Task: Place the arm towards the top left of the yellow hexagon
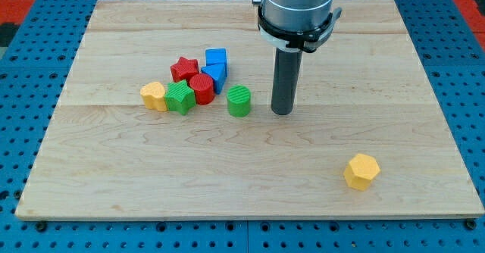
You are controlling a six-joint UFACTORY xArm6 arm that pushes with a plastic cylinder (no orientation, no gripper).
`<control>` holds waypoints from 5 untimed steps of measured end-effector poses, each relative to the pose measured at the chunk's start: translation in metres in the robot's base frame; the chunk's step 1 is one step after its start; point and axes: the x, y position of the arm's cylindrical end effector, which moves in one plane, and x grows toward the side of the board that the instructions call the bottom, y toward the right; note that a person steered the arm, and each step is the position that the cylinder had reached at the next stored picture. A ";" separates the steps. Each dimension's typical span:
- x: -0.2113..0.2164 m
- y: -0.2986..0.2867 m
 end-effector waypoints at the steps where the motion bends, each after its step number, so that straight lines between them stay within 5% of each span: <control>1: -0.005 0.000; 5: -0.016 -0.002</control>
